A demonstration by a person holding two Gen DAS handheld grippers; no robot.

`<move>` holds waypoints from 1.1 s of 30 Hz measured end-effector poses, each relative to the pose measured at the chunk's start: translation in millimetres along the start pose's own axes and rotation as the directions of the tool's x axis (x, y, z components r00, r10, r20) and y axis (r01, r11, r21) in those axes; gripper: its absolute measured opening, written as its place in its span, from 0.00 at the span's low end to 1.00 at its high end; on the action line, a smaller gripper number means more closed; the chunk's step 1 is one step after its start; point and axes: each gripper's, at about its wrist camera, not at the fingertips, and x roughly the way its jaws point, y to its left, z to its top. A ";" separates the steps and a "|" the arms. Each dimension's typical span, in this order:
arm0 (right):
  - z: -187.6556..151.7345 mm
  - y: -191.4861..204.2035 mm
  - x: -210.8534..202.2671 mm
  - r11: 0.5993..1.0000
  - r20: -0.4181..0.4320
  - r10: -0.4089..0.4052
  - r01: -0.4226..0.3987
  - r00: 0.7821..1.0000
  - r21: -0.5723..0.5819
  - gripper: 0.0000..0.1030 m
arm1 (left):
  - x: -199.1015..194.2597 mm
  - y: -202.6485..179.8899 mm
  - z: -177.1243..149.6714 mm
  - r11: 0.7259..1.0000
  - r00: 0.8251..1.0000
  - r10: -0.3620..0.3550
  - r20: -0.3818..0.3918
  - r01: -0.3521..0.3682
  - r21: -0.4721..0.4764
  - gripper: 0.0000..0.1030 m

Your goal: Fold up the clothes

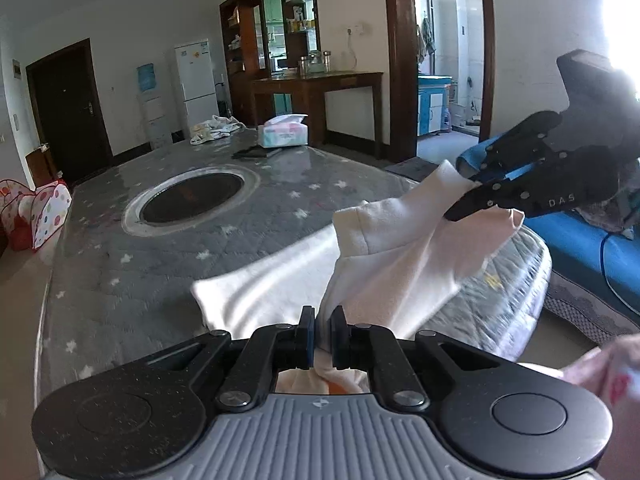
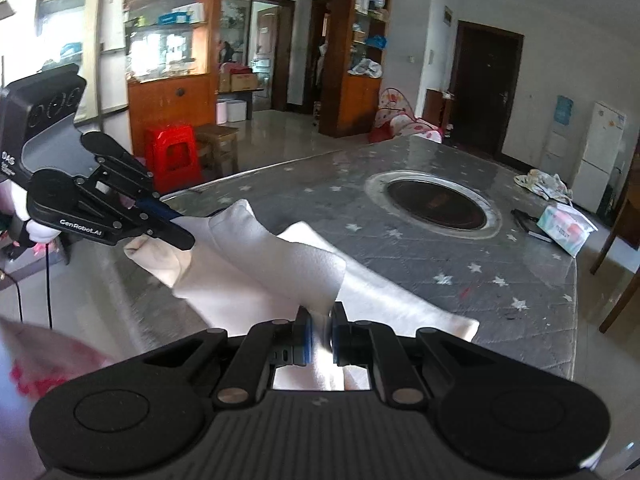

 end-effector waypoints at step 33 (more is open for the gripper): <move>11.0 -111.1 158.5 0.947 -0.057 -0.134 0.144 0.989 0.287 0.29 | 172.2 113.4 34.5 0.926 0.966 0.192 -0.173 -0.237 -0.295 0.37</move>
